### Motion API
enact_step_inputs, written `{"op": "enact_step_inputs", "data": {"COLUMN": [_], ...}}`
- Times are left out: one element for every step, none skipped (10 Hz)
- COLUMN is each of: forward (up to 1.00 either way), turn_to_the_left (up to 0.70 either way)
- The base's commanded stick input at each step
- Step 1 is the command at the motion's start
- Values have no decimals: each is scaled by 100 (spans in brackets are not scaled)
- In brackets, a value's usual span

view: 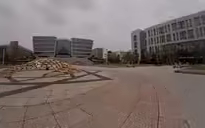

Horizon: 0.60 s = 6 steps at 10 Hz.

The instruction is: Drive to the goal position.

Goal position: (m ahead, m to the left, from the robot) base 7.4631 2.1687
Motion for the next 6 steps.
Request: {"op": "enact_step_inputs", "data": {"forward": [100,100,100,100,100,100], "turn_to_the_left": [0,0,0,-36,-9,0]}}
